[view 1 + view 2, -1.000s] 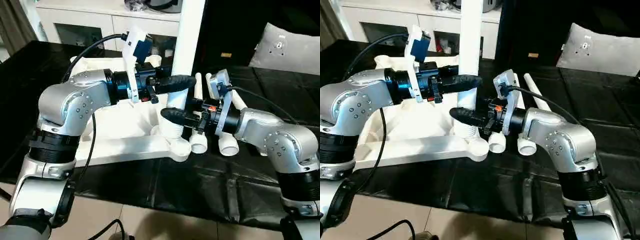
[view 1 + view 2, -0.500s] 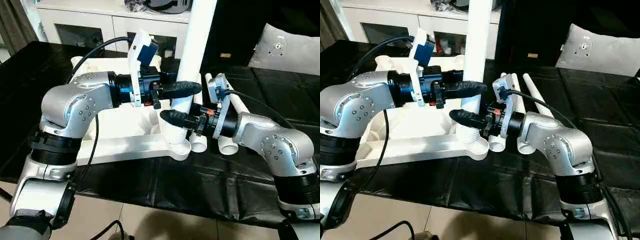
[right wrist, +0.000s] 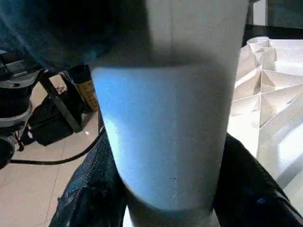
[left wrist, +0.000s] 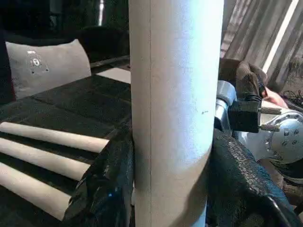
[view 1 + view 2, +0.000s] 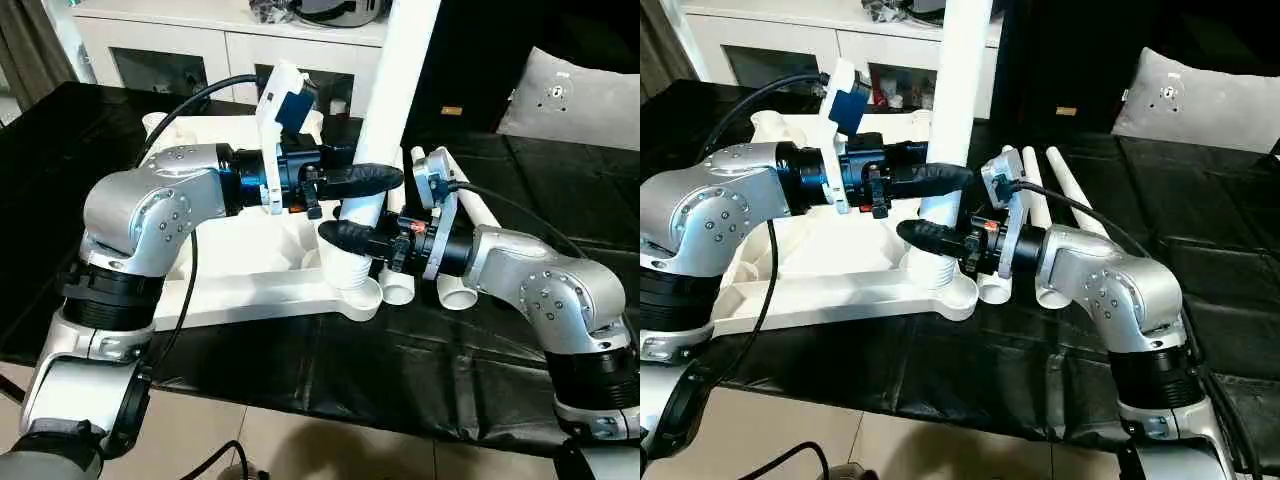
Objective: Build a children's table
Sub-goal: Pick table leg
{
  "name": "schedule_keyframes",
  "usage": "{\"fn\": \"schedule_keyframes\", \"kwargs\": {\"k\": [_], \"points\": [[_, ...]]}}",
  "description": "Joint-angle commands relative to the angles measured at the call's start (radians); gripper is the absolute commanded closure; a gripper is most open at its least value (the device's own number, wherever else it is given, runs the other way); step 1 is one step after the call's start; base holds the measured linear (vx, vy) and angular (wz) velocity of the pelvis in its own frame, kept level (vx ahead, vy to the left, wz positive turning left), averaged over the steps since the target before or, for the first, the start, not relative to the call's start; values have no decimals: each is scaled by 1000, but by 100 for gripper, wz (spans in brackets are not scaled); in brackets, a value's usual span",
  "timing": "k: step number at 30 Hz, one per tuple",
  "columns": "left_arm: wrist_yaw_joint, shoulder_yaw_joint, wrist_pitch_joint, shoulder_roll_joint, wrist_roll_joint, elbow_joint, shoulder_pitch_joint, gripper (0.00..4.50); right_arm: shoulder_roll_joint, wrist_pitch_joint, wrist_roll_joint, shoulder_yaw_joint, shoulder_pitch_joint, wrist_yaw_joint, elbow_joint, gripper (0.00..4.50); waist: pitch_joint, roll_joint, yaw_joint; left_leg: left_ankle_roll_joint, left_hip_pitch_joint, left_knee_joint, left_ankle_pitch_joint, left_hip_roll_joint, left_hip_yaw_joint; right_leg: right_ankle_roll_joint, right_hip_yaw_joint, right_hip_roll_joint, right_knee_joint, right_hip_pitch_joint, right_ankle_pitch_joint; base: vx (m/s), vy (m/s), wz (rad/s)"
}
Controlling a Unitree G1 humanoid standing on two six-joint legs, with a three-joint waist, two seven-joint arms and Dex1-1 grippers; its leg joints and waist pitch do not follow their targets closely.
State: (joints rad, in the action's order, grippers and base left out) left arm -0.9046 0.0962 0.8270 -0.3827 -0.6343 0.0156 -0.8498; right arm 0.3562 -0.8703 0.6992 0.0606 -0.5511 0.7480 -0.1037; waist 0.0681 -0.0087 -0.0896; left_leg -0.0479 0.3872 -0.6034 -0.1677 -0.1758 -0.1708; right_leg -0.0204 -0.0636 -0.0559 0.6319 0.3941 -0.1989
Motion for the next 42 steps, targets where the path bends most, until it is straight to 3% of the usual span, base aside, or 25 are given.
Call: {"fn": "schedule_keyframes", "kwargs": {"k": [1, 5, 8, 14, 18, 30, 38, 39, 40, 41, 42], "points": [[-29, 12, -7, 5, -11, -33, -4, 264, 11, -18, -13, 1, 12, -12, 18, 250, -78, 1, -2, -26, -18, 61, -126, -45, 13, -165, 53, -81, -79, -54, -178, 0, 0, 0], [-30, 10, -6, 7, -11, -32, -6, 264, 6, -21, -24, 1, 14, -28, 20, 250, -78, 2, -2, -28, -18, 61, -131, -45, 13, -164, 53, -82, -79, -54, -187, 0, 0, 0], [-33, 14, -9, 7, -7, -34, -3, 264, 0, -25, -18, -8, 12, -35, 29, 181, -79, 0, -2, -27, -18, 61, -125, -45, 13, -167, 53, -82, -78, -54, -173, 0, 0, 0], [-43, 20, -12, 3, -4, -36, -1, 264, -5, -39, -23, -17, 4, -55, 45, 139, -80, 0, -2, -27, -18, 60, -123, -45, 13, -174, 53, -82, -77, -55, -163, 0, 0, 0], [-48, 23, -13, 2, -4, -36, -1, 264, -4, -50, -14, -16, 6, -49, 42, 139, -79, 0, -2, -26, -18, 61, -124, -45, 12, -172, 53, -82, -78, -55, -167, 0, 0, 0], [-50, 21, -10, 3, -7, -35, -5, 264, -3, -60, -3, -13, 9, -31, 36, 234, -79, 0, -2, -30, -19, 61, -126, -46, 13, -172, 52, -82, -76, -55, -165, 0, 0, 0], [-28, 10, 6, 15, -11, -35, -6, 264, -6, -53, -14, -14, 22, -46, 36, 244, -80, 1, -3, -28, -19, 60, -121, -45, 13, -174, 53, -83, -76, -55, -161, 0, 0, 0], [-28, 8, 9, 16, -15, -37, -5, 264, -8, -52, -16, -15, 23, -50, 36, 246, -80, 10, -4, -30, -18, 59, -122, -45, 14, -174, 53, -83, -75, -55, -160, 0, 0, 0], [-29, 6, 13, 16, -19, -41, -4, 229, -11, -51, -19, -17, 24, -56, 36, 246, -80, 5, -2, -31, -18, 60, -124, -45, 13, -173, 53, -81, -77, -55, -157, 0, 0, 0], [-31, 3, 18, 15, -26, -46, 0, 194, -15, -49, -19, -20, 26, -62, 34, 246, -80, 10, -3, -31, -19, 59, -126, -44, 14, -176, 52, -82, -76, -55, -154, 0, 0, 0], [-31, 3, 18, 15, -26, -46, 0, 194, -15, -49, -19, -20, 26, -62, 34, 246, -81, 9, -3, -30, -20, 60, -128, -45, 13, -176, 52, -81, -77, -54, -153, 0, 0, 0]]}}
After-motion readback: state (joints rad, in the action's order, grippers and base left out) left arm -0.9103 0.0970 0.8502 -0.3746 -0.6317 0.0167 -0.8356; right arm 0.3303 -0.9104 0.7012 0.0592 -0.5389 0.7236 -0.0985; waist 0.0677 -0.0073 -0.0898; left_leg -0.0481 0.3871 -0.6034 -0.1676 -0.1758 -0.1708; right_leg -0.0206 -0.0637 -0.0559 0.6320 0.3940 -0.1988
